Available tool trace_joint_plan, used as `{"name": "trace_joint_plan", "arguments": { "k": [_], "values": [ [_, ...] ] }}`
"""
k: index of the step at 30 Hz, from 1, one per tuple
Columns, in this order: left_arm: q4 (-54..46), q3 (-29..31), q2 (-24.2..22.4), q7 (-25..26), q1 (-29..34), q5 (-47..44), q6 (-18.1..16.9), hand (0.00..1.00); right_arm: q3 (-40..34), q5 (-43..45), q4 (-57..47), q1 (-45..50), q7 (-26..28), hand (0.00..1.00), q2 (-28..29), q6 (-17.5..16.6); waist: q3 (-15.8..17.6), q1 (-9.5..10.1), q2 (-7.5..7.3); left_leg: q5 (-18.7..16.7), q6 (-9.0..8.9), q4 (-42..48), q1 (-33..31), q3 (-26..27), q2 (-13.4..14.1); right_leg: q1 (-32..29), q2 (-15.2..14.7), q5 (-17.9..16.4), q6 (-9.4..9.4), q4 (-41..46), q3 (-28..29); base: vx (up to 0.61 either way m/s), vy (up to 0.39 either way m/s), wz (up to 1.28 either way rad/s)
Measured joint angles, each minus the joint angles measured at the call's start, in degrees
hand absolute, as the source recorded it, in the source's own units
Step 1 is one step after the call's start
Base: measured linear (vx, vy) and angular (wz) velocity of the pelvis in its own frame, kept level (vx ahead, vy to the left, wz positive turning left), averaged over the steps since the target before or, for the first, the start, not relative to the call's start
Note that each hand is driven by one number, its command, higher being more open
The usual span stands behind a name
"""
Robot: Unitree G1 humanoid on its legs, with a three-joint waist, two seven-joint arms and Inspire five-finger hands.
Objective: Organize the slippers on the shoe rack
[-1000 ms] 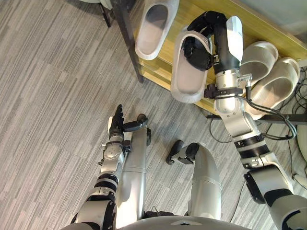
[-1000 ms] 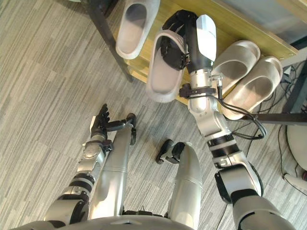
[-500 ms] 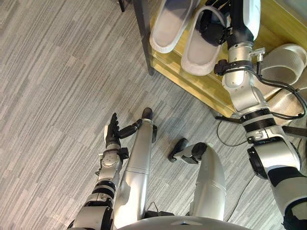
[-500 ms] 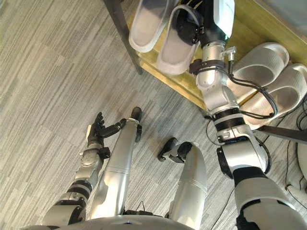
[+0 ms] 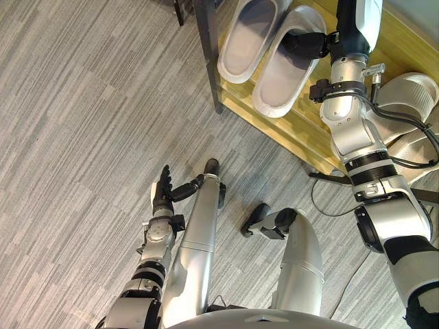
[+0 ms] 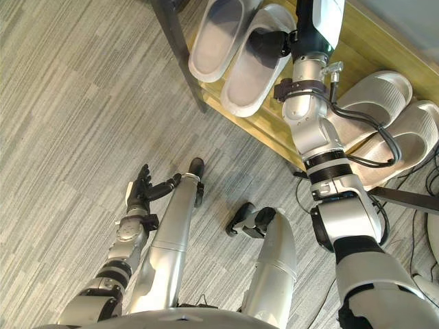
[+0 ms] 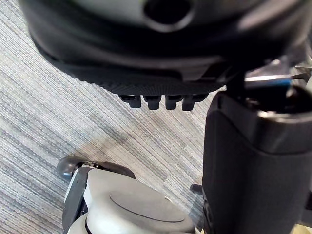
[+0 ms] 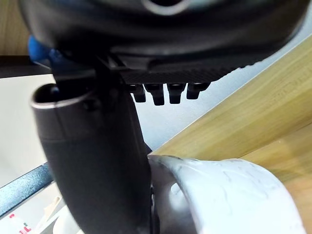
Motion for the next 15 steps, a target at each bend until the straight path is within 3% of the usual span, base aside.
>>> {"name": "trace_joint_plan", "arguments": {
  "k": [15],
  "values": [
    [1.4,-0.6,2.2,0.1,3.8,0.0,3.0,1.0,0.0,-0.1,-4.7,7.8,3.1,1.0,4.3,0.0,-0.9,-1.36,-0.14,-0.9,-0.38,-2.2,5.7,0.9,1.9,5.3,2.0,0.2,0.19,-3.8,0.2,0.01,-0.004,-0.04]
  ]
}}
